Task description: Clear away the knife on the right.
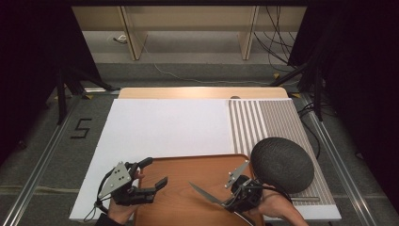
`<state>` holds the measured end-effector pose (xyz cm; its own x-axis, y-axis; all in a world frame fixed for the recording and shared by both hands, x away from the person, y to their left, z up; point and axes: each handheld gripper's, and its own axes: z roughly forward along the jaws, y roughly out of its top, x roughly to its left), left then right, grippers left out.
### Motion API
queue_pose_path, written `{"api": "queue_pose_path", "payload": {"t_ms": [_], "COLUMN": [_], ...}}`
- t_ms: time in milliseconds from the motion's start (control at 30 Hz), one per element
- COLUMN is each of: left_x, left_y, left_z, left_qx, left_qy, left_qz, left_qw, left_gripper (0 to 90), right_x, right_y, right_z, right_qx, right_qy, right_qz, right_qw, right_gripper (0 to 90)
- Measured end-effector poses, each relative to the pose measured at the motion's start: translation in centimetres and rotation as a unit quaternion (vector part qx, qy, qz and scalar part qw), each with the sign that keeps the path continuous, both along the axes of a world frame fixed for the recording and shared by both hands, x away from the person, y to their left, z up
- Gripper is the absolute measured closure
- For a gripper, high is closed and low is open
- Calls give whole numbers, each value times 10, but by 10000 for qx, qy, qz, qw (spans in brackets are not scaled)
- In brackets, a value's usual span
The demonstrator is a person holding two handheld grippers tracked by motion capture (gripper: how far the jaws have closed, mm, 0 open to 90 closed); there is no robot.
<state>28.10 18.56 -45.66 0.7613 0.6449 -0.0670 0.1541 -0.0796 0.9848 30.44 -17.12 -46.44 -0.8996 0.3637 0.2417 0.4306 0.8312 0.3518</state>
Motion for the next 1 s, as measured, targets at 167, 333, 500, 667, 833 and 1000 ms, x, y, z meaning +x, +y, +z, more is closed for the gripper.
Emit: {"api": "queue_pose_path", "payload": {"t_ms": [167, 333, 500, 667, 833, 1000], "left_x": [0, 0, 0, 0, 0, 0], "left_y": [0, 0, -1, -1, -1, -1], "left_z": [0, 0, 0, 0, 0, 0], "left_qx": [7, 22, 37, 45, 47, 55], "left_qy": [1, -9, -13, -10, -8, -12], "left_qz": [-12, -15, -27, -24, -25, -33], "left_qw": [10000, 10000, 10000, 10000, 10000, 10000], "left_gripper": [173, 174, 175, 174, 175, 177], "right_x": [-1, -4, -8, -14, -19, -23], "right_y": [3, 7, 13, 19, 25, 29], "right_z": [-3, -6, -1, 6, 4, 3], "right_qx": [-206, -407, -413, 79, 321, 427], "right_qy": [-23, -110, -331, -829, -1044, -1229], "right_qz": [64, 60, -76, -35, 97, 380], "right_qw": [9998, 9991, 9986, 9965, 9940, 9908], "right_gripper": [806, 799, 652, 410, 356, 585]}}
